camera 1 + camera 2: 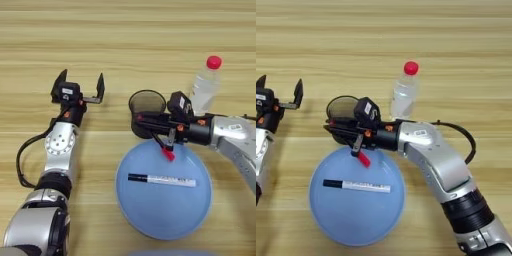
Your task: Move the objects on the table
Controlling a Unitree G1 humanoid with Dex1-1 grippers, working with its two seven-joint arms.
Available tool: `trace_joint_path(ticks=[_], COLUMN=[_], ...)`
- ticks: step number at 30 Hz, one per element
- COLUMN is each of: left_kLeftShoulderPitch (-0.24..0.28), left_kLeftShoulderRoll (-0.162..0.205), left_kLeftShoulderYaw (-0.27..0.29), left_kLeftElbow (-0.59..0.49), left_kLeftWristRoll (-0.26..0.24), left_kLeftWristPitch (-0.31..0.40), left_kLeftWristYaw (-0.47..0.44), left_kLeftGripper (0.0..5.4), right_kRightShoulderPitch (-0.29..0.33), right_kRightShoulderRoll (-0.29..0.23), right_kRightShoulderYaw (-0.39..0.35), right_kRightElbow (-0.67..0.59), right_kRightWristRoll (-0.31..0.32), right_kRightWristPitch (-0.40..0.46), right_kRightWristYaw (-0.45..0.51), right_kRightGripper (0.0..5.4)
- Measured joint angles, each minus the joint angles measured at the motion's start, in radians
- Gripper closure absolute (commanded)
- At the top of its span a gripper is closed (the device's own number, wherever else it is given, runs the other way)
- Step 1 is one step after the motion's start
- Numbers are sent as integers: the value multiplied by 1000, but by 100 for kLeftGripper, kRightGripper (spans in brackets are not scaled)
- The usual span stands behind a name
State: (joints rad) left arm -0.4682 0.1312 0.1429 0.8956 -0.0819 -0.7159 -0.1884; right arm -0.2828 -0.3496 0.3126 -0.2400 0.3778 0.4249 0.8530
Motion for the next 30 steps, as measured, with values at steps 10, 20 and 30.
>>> trace_joint_path(ticks=[10,20,30], left_kLeftShoulderPitch=[0,0,-1], left_kLeftShoulderRoll=[0,0,0], left_kLeftShoulderYaw=[0,0,0], left_kLeftElbow=[0,1,1], left_kLeftWristRoll=[0,0,0], left_kLeftWristPitch=[0,0,0], left_kLeftWristYaw=[0,0,0], left_kLeftGripper=[0,0,0], right_kRightShoulderPitch=[18,19,21], right_kRightShoulderRoll=[-7,3,19], right_kRightShoulderYaw=[21,53,77], right_kRightElbow=[58,145,200], right_kRightWristRoll=[-38,-82,-117], right_kRightWristPitch=[-20,-66,-92], right_kRightWristYaw=[19,31,44], right_kRightGripper=[505,505,505])
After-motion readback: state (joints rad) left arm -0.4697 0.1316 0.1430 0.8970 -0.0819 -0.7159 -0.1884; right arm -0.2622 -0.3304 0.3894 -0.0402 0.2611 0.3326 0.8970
